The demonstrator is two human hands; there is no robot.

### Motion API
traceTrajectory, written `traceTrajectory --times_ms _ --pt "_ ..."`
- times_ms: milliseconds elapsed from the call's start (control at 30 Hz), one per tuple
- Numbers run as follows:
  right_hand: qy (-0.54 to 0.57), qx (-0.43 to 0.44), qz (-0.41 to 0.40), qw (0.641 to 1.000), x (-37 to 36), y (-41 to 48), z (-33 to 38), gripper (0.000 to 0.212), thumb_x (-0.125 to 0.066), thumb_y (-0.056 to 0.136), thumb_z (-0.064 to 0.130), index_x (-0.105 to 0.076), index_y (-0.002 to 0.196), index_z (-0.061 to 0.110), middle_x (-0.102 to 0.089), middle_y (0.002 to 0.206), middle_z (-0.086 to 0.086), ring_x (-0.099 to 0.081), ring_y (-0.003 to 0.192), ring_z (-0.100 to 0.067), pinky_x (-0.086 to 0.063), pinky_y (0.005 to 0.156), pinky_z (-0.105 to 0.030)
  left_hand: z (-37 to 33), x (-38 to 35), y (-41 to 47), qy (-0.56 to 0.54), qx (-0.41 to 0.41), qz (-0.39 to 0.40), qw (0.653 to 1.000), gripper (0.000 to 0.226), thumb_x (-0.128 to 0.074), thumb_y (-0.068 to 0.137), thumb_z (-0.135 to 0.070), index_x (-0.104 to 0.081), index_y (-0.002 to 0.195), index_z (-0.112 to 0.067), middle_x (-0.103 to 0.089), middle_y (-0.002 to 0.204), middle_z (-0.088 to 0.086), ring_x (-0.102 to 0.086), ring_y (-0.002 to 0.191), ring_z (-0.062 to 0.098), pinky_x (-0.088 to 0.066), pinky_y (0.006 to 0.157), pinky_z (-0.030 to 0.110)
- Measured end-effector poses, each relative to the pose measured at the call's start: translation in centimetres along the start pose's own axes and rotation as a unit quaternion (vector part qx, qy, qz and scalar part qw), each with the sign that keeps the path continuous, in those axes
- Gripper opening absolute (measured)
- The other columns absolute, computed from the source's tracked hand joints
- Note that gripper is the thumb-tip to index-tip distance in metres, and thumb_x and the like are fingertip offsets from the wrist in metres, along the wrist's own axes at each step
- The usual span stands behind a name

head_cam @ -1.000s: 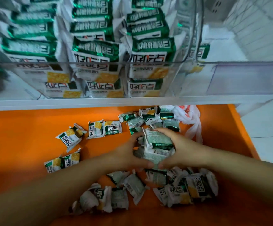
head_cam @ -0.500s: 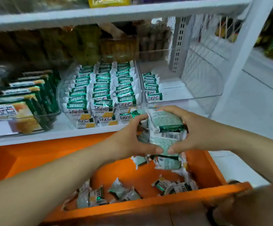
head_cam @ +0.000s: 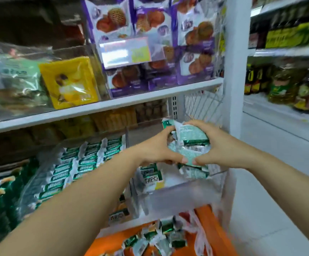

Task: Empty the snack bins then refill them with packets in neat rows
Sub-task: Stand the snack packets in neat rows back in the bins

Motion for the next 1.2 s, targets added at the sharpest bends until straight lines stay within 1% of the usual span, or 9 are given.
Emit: traceTrajectory --times_ms 67,167,333,467,567,667,900,1033,1200 --pt "-0.005 -0.013 -0.023 1.000 -0.2 1.4 -2.3 0.087 -0.081 0.066 0.016 -0.028 0.125 0.051 -0.040 0.131 0.004 -0.039 0.123 -0.009 -0.032 0.090 -0.014 1.0 0.2 2.7 0.005 -0.005 0.005 1.000 0.086 -0.080 0.073 -0.006 -0.031 0.142 -0.023 -0.051 0.133 -0.006 -0.054 0.115 0.007 -0.050 0.093 0.022" --pt "-0.044 -0.052 -0.016 0.998 -1.8 2.9 -5.3 0.088 -0.077 0.072 0.015 -0.027 0.138 0.044 -0.030 0.133 0.002 -0.039 0.124 -0.012 -0.035 0.091 -0.018 2.9 -0.4 6.0 0.038 0.005 0.028 0.999 0.076 -0.081 0.072 -0.003 -0.038 0.133 -0.023 -0.056 0.127 -0.006 -0.055 0.116 0.007 -0.045 0.100 0.023" --pt "-0.102 -0.075 -0.028 0.992 -3.6 4.6 -7.7 0.073 -0.062 0.084 0.010 -0.029 0.142 0.039 -0.028 0.138 0.001 -0.047 0.116 -0.021 -0.038 0.083 -0.025 5.3 -2.0 9.0 0.099 0.010 0.046 0.994 0.066 -0.078 0.075 0.001 -0.042 0.123 -0.026 -0.056 0.114 -0.013 -0.053 0.106 0.002 -0.040 0.086 0.003" --pt "-0.117 -0.103 -0.041 0.987 -4.1 4.8 -9.1 0.062 -0.056 0.090 0.014 -0.030 0.140 0.039 -0.029 0.144 0.000 -0.052 0.112 -0.026 -0.043 0.083 -0.031 6.1 -0.7 9.1 0.110 0.035 -0.007 0.993 0.086 -0.076 0.076 -0.001 -0.026 0.144 -0.020 -0.055 0.122 -0.004 -0.055 0.110 0.012 -0.050 0.091 0.025" --pt "-0.114 -0.114 -0.052 0.986 -3.8 4.8 -9.2 0.057 -0.055 0.091 0.016 -0.030 0.139 0.035 -0.033 0.138 -0.006 -0.055 0.103 -0.027 -0.047 0.081 -0.035 6.0 0.7 8.6 0.092 0.059 -0.048 0.993 0.096 -0.069 0.079 0.005 -0.014 0.151 -0.025 -0.052 0.107 -0.009 -0.063 0.087 0.015 -0.059 0.073 0.033" --pt "-0.114 -0.129 -0.058 0.983 -3.1 4.4 -9.0 0.056 -0.054 0.094 0.018 -0.026 0.139 0.035 -0.028 0.143 -0.009 -0.056 0.099 -0.028 -0.048 0.078 -0.036 5.4 2.6 7.4 0.113 0.063 -0.097 0.987 0.092 -0.072 0.078 -0.002 -0.020 0.151 -0.027 -0.050 0.124 0.000 -0.061 0.103 0.022 -0.056 0.085 0.039" --pt "-0.081 -0.103 -0.126 0.983 1.5 1.8 -4.7 0.061 -0.062 0.090 0.029 -0.034 0.144 0.025 -0.015 0.154 -0.007 -0.018 0.143 -0.021 -0.023 0.109 -0.026 1.6 5.4 1.5 0.136 -0.003 -0.184 0.974 0.045 -0.070 0.078 0.000 -0.058 0.113 -0.025 -0.064 0.105 -0.005 -0.058 0.079 0.003 -0.042 0.061 0.007" --pt "0.032 -0.097 -0.169 0.980 2.6 -1.2 -2.6 0.037 -0.069 0.084 0.031 -0.057 0.118 0.030 -0.054 0.097 0.012 -0.058 0.090 0.001 -0.037 0.071 -0.007 -0.7 4.4 -2.8 0.139 -0.066 -0.194 0.969 0.044 -0.070 0.081 -0.002 -0.057 0.102 -0.039 -0.057 0.098 -0.019 -0.051 0.074 -0.017 -0.037 0.067 0.002" --pt "0.333 -0.190 -0.131 0.914 -2.0 -5.7 -3.4 0.030 -0.063 0.086 0.032 -0.048 0.112 0.029 -0.059 0.113 -0.006 -0.070 0.063 -0.022 -0.054 0.058 -0.027 -3.7 2.0 -7.8 0.297 -0.167 -0.214 0.915 0.043 -0.072 0.080 -0.009 -0.062 0.116 -0.032 -0.053 0.107 -0.022 -0.044 0.100 0.000 -0.025 0.087 -0.001"
Point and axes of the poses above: each hand's wrist, its own y-axis towards the middle knuckle, its own x-axis out of the back of the hand, z = x × y, the point moved 10 cm from there along y, towards the middle knuckle
